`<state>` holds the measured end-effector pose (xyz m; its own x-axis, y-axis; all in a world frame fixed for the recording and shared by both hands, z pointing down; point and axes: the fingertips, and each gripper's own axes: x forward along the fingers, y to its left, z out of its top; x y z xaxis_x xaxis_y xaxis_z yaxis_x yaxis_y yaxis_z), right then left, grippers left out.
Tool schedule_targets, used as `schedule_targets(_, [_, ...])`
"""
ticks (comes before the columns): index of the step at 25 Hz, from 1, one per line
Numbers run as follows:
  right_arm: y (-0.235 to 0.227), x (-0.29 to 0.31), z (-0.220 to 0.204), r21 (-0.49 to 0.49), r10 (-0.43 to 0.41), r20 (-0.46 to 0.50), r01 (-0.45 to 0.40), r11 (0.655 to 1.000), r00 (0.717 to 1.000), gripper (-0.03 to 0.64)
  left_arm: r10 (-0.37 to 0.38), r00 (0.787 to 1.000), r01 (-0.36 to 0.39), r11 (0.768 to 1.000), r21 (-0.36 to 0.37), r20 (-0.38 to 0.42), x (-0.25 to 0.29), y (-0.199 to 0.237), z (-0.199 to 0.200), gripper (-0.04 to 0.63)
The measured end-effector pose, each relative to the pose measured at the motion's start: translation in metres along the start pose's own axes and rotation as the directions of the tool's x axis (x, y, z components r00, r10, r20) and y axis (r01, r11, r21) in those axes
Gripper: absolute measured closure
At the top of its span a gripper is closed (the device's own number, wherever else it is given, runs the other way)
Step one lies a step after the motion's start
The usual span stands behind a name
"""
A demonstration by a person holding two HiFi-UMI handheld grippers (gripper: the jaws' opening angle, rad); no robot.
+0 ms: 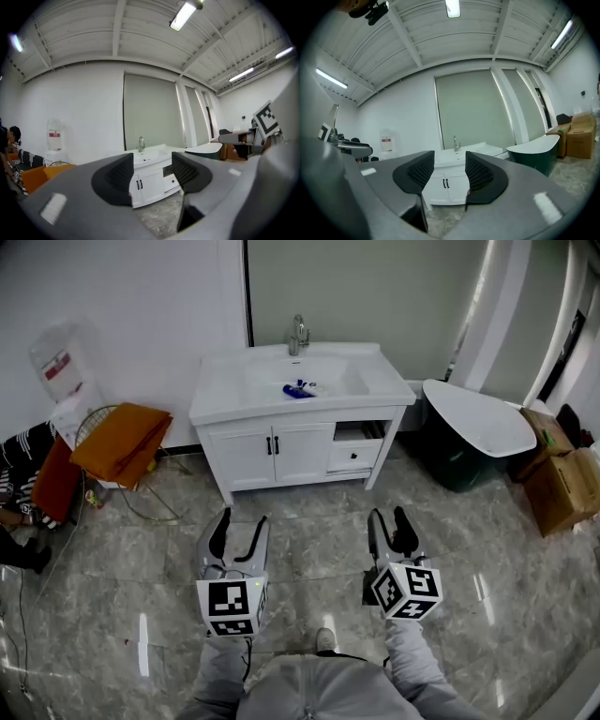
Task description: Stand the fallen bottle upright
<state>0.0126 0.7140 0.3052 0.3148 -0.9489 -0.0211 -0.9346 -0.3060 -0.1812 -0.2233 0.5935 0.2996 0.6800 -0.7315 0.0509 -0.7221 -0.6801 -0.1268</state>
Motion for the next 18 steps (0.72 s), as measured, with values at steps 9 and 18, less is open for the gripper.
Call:
schedule_targets(9, [-0.039,0.024,0.002,0.051,0.024,0.010,-0.024,0.998,1.000,0.410,0.021,0.999,-0.021,1.000,0.001,-0.029,0.042,-0.015,-0.005,0.291])
schedule_targets(18, [-0.081,0.067,0.005,0.062,0.039,-0.006,-0.038,0.997,0.999,0.410,0.030,0.999,-0.028,0.999,0.034,-0.044,0.095,-0.036,0.004,0.291])
